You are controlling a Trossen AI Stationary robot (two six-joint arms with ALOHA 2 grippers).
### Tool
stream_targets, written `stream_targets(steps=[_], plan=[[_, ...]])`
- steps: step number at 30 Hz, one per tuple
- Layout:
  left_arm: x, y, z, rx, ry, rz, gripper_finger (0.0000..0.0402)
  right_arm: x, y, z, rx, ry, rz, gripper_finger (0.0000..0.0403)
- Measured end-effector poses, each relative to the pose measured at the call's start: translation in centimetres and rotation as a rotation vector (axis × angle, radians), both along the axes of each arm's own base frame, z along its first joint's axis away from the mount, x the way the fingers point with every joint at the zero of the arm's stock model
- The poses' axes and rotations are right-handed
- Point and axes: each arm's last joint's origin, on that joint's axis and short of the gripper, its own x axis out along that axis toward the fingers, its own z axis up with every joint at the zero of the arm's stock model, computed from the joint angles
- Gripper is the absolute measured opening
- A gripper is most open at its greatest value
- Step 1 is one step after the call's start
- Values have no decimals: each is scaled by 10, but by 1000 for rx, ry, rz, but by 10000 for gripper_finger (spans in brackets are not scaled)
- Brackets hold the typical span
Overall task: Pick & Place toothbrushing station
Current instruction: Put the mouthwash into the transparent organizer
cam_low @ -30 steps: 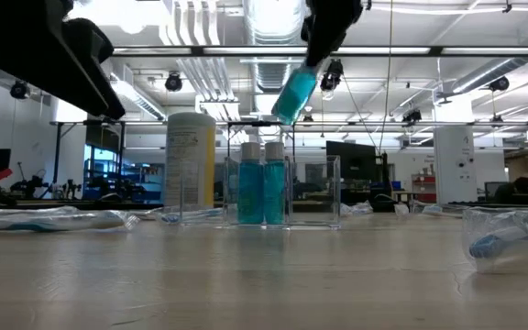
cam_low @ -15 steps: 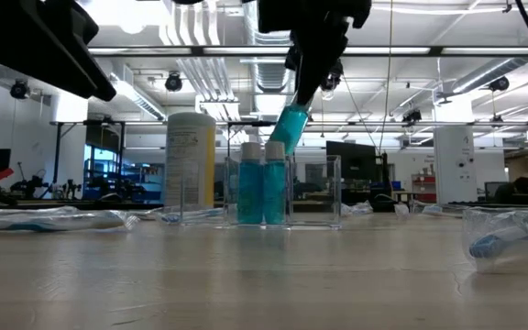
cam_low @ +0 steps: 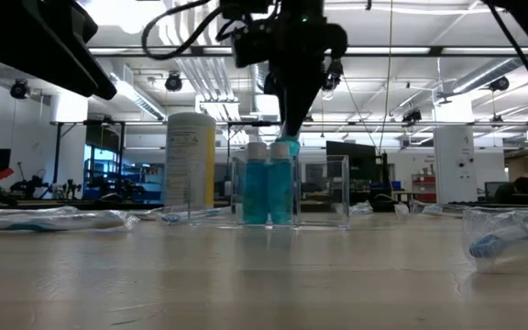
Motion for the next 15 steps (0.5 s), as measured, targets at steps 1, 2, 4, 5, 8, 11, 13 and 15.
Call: stream_targets(steps=[1,2,4,5,8,11,13,15], plan=[[0,0,0,-3,-2,2,168,4,0,-3,-1,13,8,90],[0,0,0,-6,-3,4,168,7,0,-4,-3,22,17,90],[0,0,0,-8,-3,6,168,13,1,-9,-4,35,35,90],[0,0,0,-12,-5,8,168,16,1,-11,-5,35,43,90],[-1,1,-2,-14,-3,12,168,22,-1,-17,-7,48,59,100],[-2,2,-6,-14,2,18,168,25,-3,-23,-10,61,71,124],[-3,3,-9,-23,-2,23,168,25,-4,-23,-12,67,78,142],[-3,3,-12,-30,-6,26,168,24,-4,-21,-13,62,77,156]])
